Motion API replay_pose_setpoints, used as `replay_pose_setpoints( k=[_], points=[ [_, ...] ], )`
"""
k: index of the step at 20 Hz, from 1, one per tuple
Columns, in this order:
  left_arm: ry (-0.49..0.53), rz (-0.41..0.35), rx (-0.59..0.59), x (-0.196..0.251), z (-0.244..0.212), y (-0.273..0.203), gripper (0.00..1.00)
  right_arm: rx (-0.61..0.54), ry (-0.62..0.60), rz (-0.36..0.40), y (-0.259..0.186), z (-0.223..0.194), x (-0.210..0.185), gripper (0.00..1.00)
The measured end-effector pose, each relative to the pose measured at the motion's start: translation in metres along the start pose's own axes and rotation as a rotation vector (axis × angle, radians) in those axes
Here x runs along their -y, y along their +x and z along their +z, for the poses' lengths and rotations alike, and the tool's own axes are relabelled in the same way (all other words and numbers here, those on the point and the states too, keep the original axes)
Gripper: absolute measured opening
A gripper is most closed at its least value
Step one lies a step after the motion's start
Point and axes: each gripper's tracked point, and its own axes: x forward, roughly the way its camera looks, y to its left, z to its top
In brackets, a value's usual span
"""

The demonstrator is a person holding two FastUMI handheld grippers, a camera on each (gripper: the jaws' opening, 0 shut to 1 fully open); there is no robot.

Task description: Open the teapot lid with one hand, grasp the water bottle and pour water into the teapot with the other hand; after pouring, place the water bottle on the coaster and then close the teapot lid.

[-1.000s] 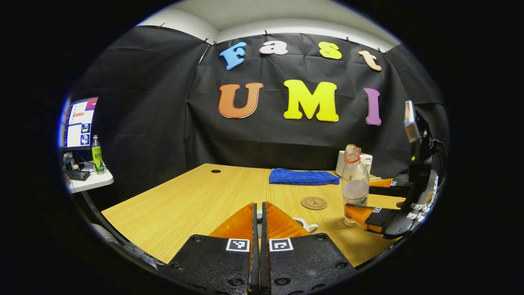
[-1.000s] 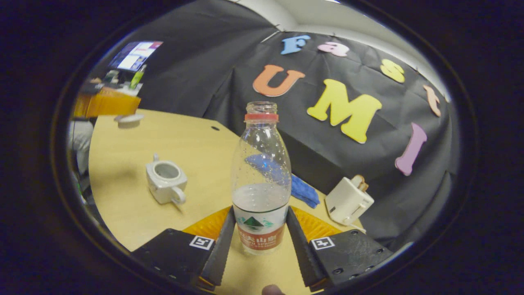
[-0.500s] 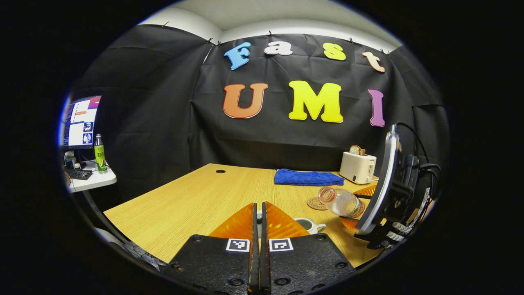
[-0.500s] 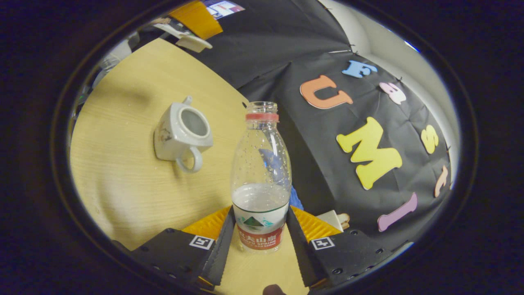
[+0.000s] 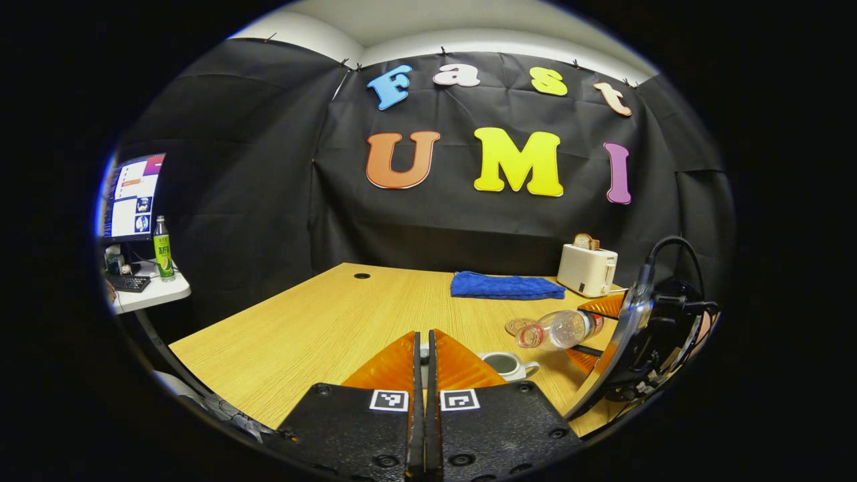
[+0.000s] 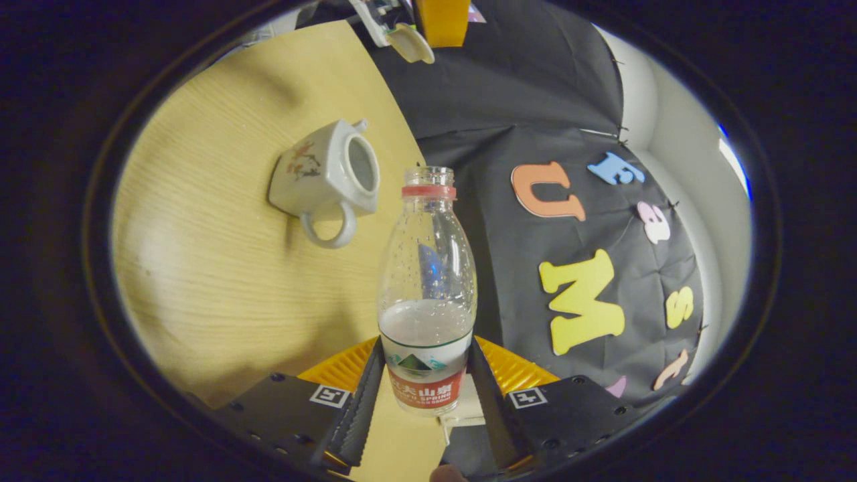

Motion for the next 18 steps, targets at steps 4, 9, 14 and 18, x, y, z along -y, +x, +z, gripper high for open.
replay_pose_setpoints(
  k=[4, 9, 14, 18],
  points=[
    [0.005, -0.006, -0.002, 0.0, 0.0, 0.0, 0.03, 0.023, -0.099, -0.023, -0.002, 0.006, 0.005, 0.72],
    [0.004, -0.008, -0.004, -0.002, -0.002, 0.001, 0.03, 0.039, -0.176, -0.054, -0.005, 0.012, 0.012, 0.71],
    [0.0, -0.009, -0.004, -0.003, -0.002, 0.002, 0.03, 0.045, -0.251, -0.082, -0.007, 0.014, 0.016, 0.71],
    [-0.001, -0.008, -0.003, -0.005, -0.001, 0.001, 0.03, 0.054, -0.289, -0.096, -0.009, 0.017, 0.022, 0.71]
  ],
)
